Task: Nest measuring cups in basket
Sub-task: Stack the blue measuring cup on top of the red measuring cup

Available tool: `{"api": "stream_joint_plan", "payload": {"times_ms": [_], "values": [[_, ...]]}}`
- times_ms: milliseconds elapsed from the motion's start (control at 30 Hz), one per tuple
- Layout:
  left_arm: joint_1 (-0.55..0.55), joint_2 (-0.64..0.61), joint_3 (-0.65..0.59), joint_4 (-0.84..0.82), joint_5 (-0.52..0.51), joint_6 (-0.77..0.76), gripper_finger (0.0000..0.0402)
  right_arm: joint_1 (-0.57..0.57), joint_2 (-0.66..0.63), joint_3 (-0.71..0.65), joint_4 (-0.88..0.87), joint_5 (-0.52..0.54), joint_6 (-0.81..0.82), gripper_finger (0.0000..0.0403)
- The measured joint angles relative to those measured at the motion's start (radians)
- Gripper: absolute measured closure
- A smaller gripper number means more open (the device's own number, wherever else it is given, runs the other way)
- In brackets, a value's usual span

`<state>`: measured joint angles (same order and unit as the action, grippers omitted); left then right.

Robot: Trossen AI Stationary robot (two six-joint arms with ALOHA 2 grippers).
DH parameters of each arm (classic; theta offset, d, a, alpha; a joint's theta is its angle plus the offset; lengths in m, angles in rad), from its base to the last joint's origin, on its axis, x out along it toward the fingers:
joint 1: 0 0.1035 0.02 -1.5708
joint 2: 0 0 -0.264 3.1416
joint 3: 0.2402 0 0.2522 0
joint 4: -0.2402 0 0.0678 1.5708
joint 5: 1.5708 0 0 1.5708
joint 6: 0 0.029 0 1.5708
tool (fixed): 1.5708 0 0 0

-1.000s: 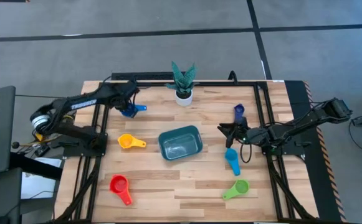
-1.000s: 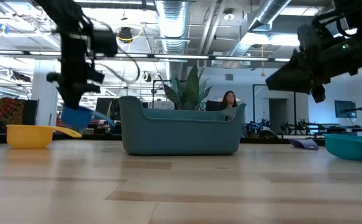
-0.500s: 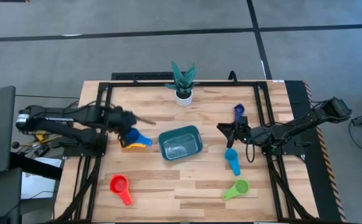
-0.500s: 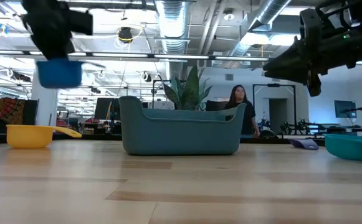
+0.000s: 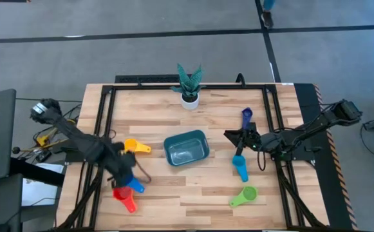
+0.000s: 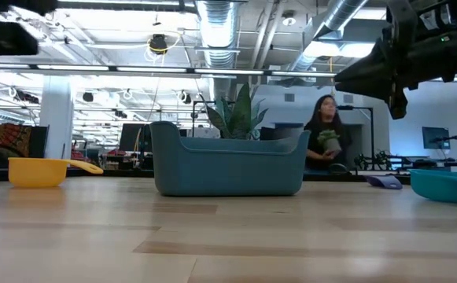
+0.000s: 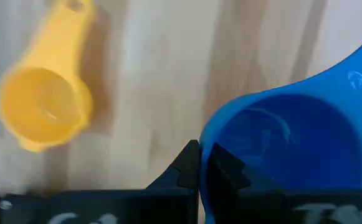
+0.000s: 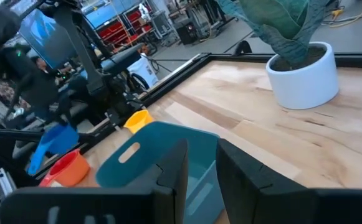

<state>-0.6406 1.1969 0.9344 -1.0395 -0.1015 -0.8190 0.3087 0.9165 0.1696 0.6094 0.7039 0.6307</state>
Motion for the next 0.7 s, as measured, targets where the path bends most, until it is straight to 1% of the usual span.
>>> {"api": "stream_joint_plan", "payload": {"times_ms": [133,267,467,567,700], "values": [[-0.115,0.072,0.000,0.017,0.022,-0.035,0.0399,-0.002,0.000,0.000,0.009,0.000,0.000,0.0296],[-0.174,0.124,0.000,0.037,0.029,-0.075,0.0399,-0.003,0.000,0.000,0.024,0.001,-0.001,0.0296],[-0.193,0.166,0.000,0.103,0.026,-0.067,0.0399,-0.023,0.000,0.009,0.026,0.002,-0.003,0.0296],[-0.194,0.181,0.000,0.130,0.031,-0.004,0.0396,-0.028,0.000,0.026,0.022,0.002,-0.015,0.0296],[-0.194,0.186,0.000,0.130,0.030,0.067,0.0378,-0.028,0.000,0.041,0.020,0.001,-0.043,0.0295]]}}
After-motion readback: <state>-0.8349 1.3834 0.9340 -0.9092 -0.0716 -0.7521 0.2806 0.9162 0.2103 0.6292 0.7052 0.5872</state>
